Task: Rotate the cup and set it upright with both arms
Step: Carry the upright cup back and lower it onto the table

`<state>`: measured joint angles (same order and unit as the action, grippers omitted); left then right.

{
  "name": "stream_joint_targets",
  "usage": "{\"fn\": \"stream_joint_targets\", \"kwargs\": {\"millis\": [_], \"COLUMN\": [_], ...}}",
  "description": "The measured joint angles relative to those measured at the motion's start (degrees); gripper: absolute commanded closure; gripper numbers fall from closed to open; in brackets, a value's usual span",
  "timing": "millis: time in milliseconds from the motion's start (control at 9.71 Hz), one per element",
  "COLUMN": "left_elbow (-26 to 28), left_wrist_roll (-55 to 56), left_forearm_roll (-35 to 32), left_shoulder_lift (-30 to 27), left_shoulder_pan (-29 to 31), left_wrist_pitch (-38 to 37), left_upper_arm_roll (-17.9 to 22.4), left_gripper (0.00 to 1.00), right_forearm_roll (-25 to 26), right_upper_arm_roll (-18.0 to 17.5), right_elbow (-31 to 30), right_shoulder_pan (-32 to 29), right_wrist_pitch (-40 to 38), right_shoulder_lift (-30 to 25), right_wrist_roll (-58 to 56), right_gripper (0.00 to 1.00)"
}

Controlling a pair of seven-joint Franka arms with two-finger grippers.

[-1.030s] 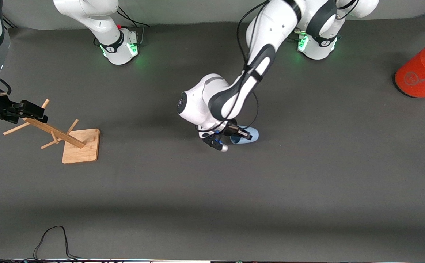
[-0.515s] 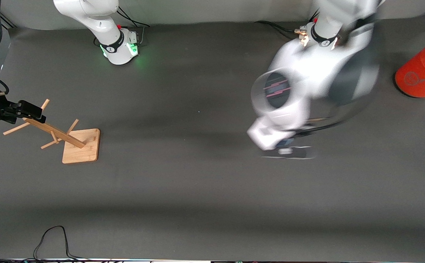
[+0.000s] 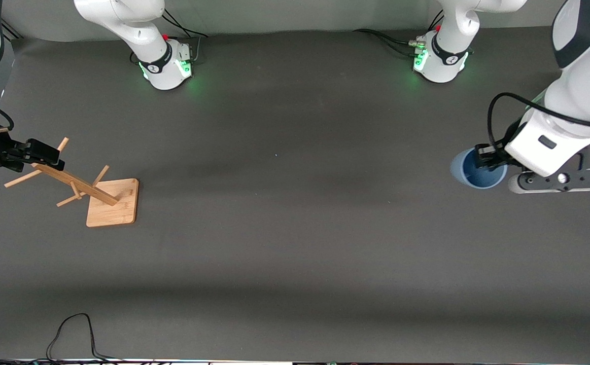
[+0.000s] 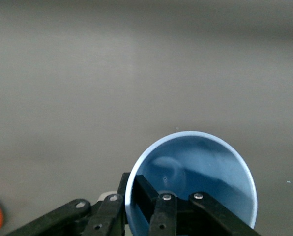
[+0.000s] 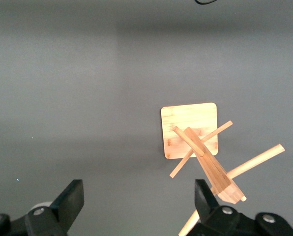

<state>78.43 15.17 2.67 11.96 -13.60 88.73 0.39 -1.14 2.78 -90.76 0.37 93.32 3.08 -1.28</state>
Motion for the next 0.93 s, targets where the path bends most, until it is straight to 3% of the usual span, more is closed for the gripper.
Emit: {"fn": "stream_joint_targets", "kwargs": {"millis": [206,412,721,927], "left_elbow": [9.1,16.2,18.7,18.7], "left_wrist_roll": [2.2,8.8,25.4,33.8], "left_forearm_roll": [3.4,3.8,3.6,-0.2], "left_shoulder_lift": [-0.7,1.1,10.8,18.3], "left_shoulder_pan": [-0.8,-5.9,-16.2,-21.8], "left_wrist_pitch": [10.8,22.8,38.2,45.8], "left_upper_arm_roll": [-1.0,-1.6,-2.0,-2.0], "left_gripper": [1.00,1.00,1.00,1.00], "right_forearm_roll": [0.0,0.0,0.0,0.0], "right_upper_arm_roll": [0.0,0.0,0.0,0.0], "right_elbow": [0.1,0.1,0.1,0.1], "right_shoulder_pan": [0.0,0.1,0.2,0.3], "right_wrist_pitch": [0.0,0.0,0.0,0.0], "right_shoulder_lift": [0.0,0.1,0.1,0.1], "right_wrist_roll": [0.0,0.0,0.0,0.0], "right_gripper": [0.00,0.00,0.00,0.00]}}
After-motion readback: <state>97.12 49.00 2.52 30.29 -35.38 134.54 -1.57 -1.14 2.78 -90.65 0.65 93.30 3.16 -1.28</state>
